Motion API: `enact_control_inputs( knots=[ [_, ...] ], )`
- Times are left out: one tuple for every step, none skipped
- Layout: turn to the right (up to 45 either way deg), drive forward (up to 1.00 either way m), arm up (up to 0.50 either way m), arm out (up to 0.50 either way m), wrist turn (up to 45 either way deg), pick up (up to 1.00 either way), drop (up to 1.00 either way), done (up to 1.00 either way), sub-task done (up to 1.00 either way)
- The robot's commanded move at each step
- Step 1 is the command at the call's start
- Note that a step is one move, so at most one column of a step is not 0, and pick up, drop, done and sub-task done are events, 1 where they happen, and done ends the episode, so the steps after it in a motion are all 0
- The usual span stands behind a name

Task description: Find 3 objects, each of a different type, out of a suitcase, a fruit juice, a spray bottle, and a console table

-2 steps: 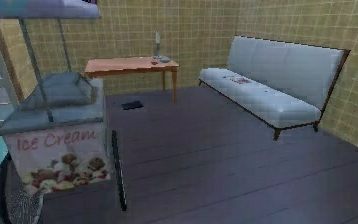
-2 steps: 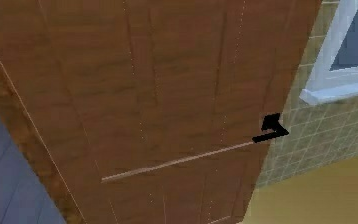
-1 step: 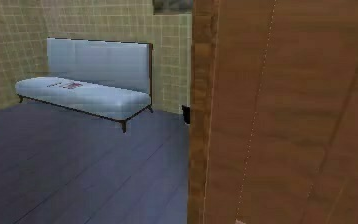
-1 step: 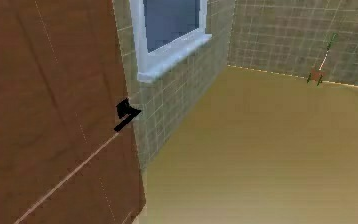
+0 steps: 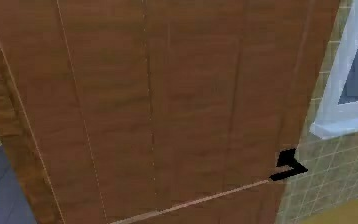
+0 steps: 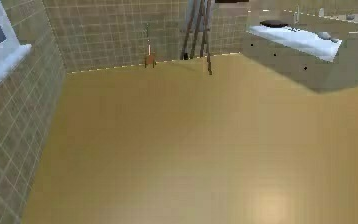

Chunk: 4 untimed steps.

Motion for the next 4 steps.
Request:
enact_control_inputs(
  knots=[
    [45.0, 0.00, 0.00, 0.00, 0.0, 0.00, 0.00, 0.00, 0.00],
    [24.0, 0.00, 0.00, 0.00, 0.0, 0.00, 0.00, 0.00, 0.00],
    [0.0, 0.15, 0.00, 0.00, 0.0, 0.00, 0.00, 0.00, 0.00],
    [-45.0, 0.00, 0.00, 0.00, 0.0, 0.00, 0.00, 0.00, 0.00]
  ],
)
